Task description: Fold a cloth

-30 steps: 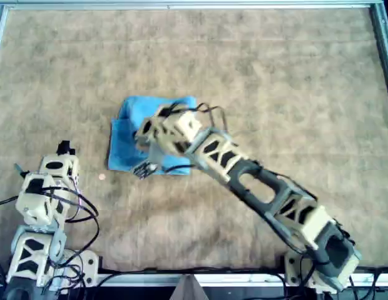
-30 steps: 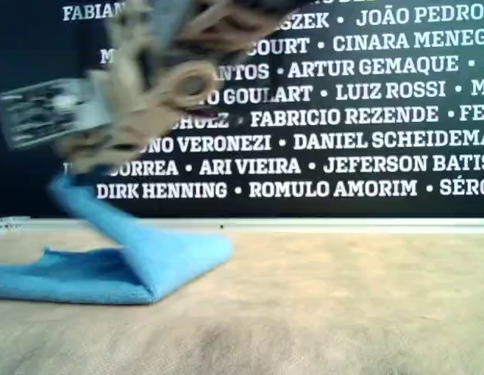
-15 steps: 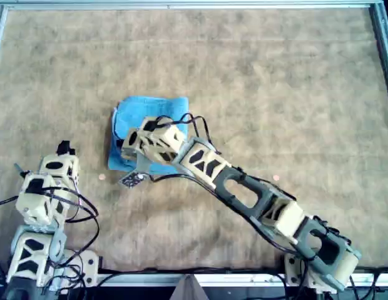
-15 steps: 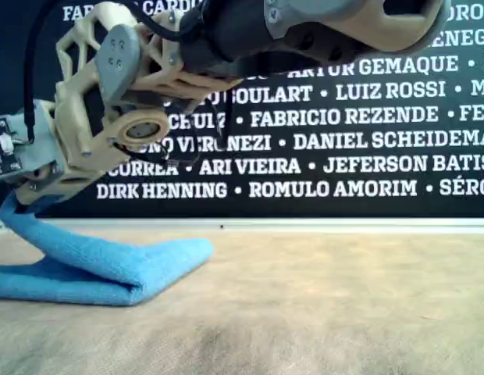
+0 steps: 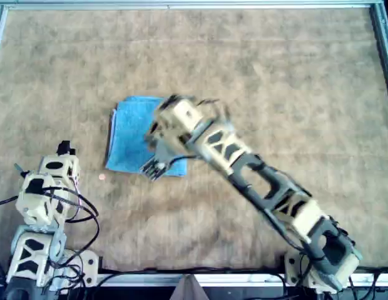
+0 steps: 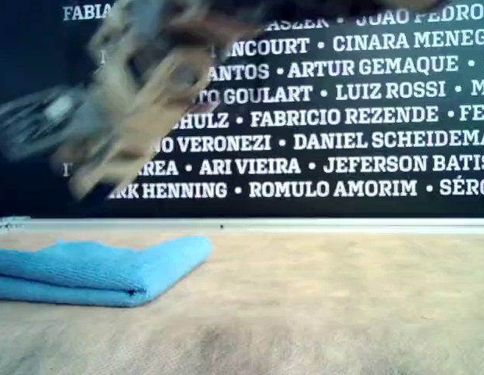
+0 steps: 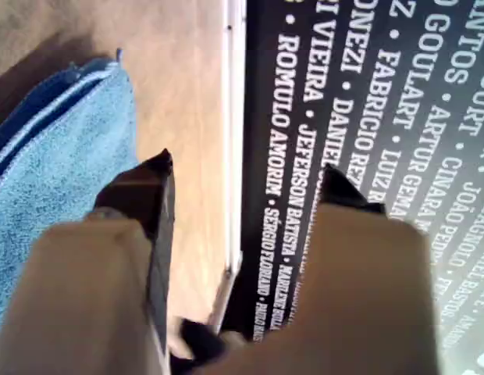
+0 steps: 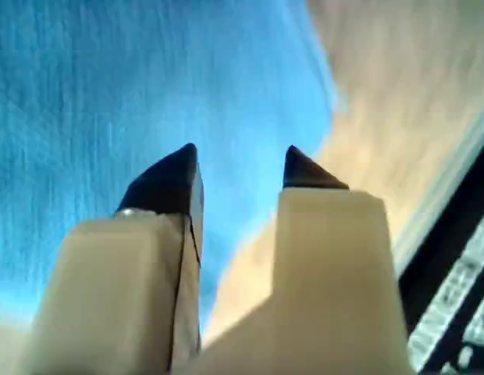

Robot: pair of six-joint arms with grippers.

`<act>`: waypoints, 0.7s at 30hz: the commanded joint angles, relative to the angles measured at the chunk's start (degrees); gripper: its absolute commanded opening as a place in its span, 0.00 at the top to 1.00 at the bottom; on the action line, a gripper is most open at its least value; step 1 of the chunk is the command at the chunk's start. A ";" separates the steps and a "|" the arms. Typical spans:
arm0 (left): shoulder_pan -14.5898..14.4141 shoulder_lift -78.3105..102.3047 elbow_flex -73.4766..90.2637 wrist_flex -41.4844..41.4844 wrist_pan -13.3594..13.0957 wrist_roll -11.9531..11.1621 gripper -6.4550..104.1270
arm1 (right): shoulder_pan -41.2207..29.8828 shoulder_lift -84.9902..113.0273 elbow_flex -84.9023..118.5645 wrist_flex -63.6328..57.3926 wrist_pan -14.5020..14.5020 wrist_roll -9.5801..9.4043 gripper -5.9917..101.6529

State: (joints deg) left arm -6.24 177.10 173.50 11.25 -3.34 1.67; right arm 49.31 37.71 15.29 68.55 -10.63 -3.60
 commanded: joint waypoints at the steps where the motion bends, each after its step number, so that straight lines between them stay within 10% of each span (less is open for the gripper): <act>1: 0.88 0.97 -1.14 -0.26 0.00 -0.26 0.35 | -3.16 11.95 -6.94 11.25 0.26 0.18 0.63; 9: 0.79 0.97 -1.14 -0.26 0.35 -0.26 0.35 | -6.06 25.14 -3.52 23.38 0.26 0.79 0.97; 21: 0.79 0.97 -1.14 -0.26 0.35 -0.26 0.35 | -30.94 56.16 36.47 23.03 -0.62 0.62 0.95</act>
State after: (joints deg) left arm -6.24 177.10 173.50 11.25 -3.34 1.67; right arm 25.84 83.06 47.81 91.67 -10.46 -2.81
